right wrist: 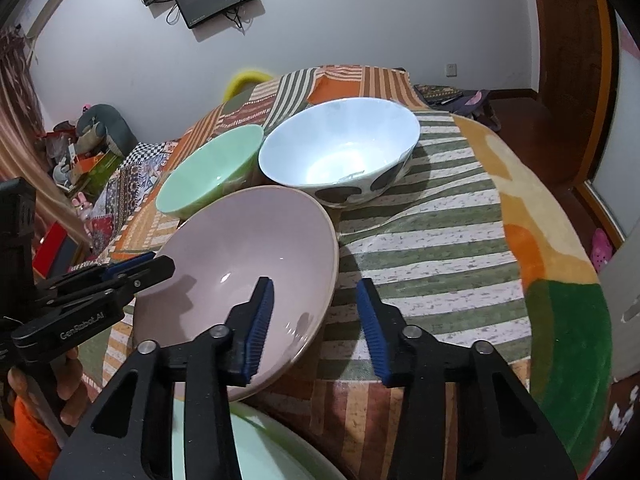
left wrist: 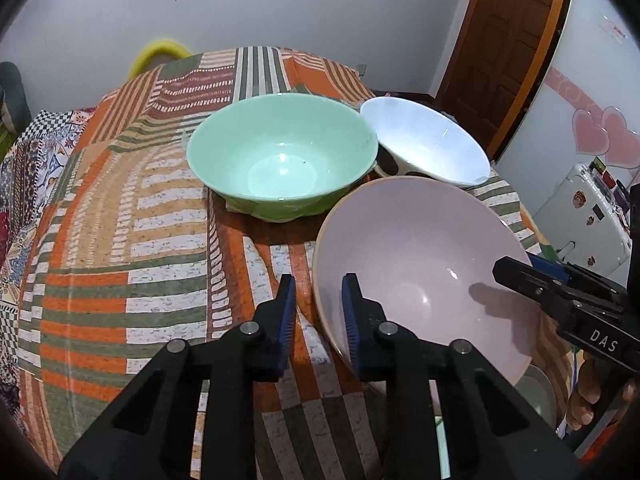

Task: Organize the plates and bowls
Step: 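Grasp the pink bowl rim with both grippers and lift it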

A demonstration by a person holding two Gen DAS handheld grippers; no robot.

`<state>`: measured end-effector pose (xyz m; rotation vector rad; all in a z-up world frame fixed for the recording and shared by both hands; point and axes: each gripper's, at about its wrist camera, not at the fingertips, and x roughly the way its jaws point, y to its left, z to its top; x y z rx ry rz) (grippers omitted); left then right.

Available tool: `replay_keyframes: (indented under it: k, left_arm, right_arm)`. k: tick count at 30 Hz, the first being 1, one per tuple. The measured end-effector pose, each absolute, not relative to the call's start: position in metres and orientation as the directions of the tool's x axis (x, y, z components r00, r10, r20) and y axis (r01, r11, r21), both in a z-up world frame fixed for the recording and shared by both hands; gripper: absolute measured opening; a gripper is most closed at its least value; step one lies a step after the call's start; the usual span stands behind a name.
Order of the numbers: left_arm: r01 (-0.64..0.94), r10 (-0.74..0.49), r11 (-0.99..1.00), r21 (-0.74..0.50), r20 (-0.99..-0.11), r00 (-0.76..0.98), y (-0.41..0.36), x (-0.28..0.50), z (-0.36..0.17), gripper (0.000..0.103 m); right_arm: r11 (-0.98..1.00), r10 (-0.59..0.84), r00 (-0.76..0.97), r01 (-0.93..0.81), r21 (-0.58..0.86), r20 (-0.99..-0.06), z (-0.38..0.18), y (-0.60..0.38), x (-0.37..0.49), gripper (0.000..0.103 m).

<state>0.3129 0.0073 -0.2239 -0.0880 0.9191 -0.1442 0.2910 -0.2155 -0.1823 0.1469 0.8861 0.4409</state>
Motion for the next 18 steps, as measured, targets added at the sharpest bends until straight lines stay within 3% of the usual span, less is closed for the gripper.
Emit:
replay_keyframes:
  k: [2, 4, 6, 18]
  left_arm:
    - [0.08, -0.163, 0.986, -0.143, -0.789, 0.592, 0.0082, 0.3146, -0.2269, 0.021]
    - [0.082, -0.17, 0.985, -0.151, -0.788, 0.591, 0.0067, 0.3154, -0.2284, 0.018]
    - [0.089, -0.181, 0.983, -0.16, -0.789, 0.588, 0.0054, 0.3157, -0.2287, 0.012]
    - [0.075, -0.161, 0.987, -0.145, -0.802, 0.574, -0.001, 0.3065, -0.2214, 0.012]
  right_arm:
    - [0.897, 0.439, 0.539, -0.31, 0.315, -0.719, -0.1849, -0.2164, 0.294, 0.035]
    - [0.893, 0.447, 0.526, -0.314, 0.323, -0.724, -0.1872, -0.2155, 0.2954, 0.024]
    - [0.884, 0.464, 0.514, -0.32, 0.34, -0.722, -0.1888, -0.2146, 0.2968, 0.02]
    - [0.893, 0.445, 0.523, -0.314, 0.322, -0.727, -0.1812, -0.2115, 0.2899, 0.018]
